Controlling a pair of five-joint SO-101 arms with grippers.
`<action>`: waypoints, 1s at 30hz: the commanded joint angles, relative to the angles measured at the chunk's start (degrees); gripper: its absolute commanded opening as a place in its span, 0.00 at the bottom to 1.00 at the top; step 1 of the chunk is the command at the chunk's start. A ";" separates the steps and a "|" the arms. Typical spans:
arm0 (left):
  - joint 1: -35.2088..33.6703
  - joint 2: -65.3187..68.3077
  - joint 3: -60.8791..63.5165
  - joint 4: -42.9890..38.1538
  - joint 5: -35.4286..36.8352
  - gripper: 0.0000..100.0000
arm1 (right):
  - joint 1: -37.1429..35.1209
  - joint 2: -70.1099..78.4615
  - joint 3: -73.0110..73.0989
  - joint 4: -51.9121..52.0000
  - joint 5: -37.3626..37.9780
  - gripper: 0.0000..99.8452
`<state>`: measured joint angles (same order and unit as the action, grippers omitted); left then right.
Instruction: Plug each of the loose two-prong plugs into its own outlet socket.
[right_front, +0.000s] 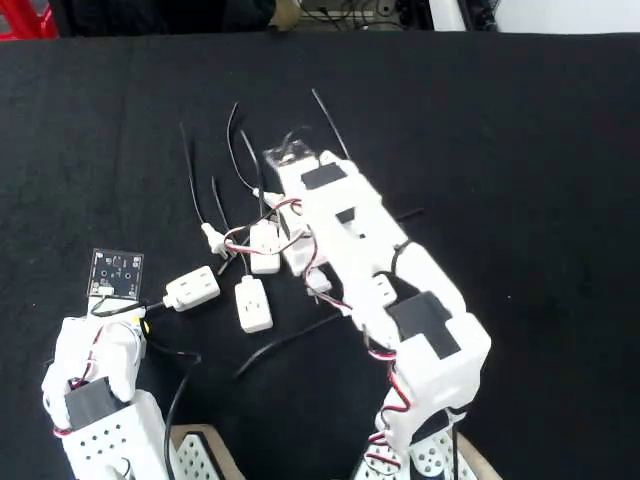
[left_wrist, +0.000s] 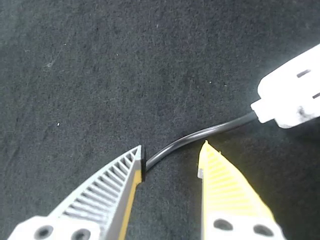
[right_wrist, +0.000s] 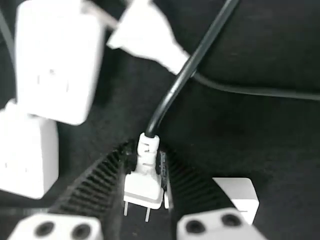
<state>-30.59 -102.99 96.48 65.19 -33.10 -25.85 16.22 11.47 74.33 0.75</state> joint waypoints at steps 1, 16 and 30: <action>0.31 -0.09 0.92 0.26 -0.44 0.19 | -1.85 -4.79 -2.86 5.80 3.52 0.01; 0.31 -0.09 0.92 0.26 -0.44 0.19 | 1.76 -69.76 37.32 -13.80 6.51 0.01; 0.31 -0.09 0.92 0.26 -0.44 0.19 | -4.66 -81.54 54.55 -29.80 7.21 0.04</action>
<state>-30.59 -102.99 96.48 65.19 -33.10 -29.89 -68.09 62.99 53.41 7.25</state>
